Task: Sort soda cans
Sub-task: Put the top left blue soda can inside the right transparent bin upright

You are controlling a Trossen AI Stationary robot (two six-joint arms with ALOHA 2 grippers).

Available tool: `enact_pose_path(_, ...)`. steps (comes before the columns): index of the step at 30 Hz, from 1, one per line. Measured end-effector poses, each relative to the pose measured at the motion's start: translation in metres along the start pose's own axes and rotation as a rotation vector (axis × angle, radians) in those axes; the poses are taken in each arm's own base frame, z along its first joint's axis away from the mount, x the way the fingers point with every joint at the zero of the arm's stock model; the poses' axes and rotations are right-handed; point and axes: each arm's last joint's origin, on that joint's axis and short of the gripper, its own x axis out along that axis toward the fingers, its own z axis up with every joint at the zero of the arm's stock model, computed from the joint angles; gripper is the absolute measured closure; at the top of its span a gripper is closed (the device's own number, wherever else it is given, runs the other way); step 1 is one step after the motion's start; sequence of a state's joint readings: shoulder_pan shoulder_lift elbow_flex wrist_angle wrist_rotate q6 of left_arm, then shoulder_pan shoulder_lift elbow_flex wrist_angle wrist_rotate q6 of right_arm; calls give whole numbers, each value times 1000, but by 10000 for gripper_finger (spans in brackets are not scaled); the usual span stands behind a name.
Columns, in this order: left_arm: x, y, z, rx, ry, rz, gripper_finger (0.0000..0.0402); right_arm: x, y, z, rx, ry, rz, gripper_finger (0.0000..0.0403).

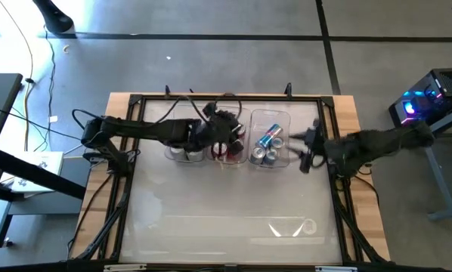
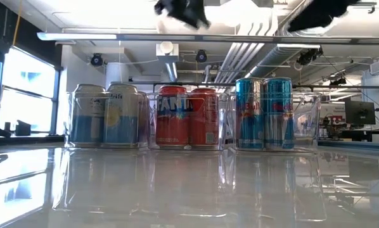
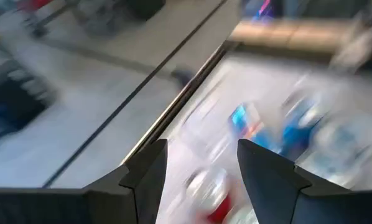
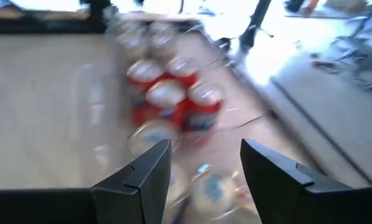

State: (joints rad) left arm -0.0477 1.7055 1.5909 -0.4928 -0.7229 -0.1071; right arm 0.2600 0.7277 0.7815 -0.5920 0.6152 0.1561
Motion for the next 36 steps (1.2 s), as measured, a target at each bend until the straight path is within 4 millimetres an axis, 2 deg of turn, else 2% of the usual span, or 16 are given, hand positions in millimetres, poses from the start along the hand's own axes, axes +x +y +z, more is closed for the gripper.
enact_pose_path(4, 10, -2, -35, 66, 118, 151, 211, 8, -30, 32, 1, 69, -34, 214)
enact_pose_path(7, 16, -3, -61, 84, 157, 213, 211, 31, -55, 45, 68, 179, -14, 210)
enact_pose_path(11, 17, -4, -82, 89, 176, 259, 211, 78, -90, 40, 198, 382, 7, 204)
enact_pose_path(16, 6, -9, -99, 130, 171, 276, 211, 125, -137, 33, 361, 538, -28, 203)
enact_pose_path(20, -5, -15, -110, 132, 161, 260, 211, 157, -161, 25, 486, 664, 6, 203)
enact_pose_path(24, -15, -25, -121, 132, 155, 228, 211, 185, -167, 10, 550, 809, 71, 203)
enact_pose_path(27, -24, -32, -126, 101, 141, 204, 211, 195, -165, 0, 571, 886, 81, 203)
enact_pose_path(30, -32, -41, -129, 63, 122, 176, 211, 198, -164, -10, 578, 959, 72, 203)
enact_pose_path(36, -48, -54, -132, 9, 88, 132, 211, 197, -163, -25, 547, 1030, -71, 203)
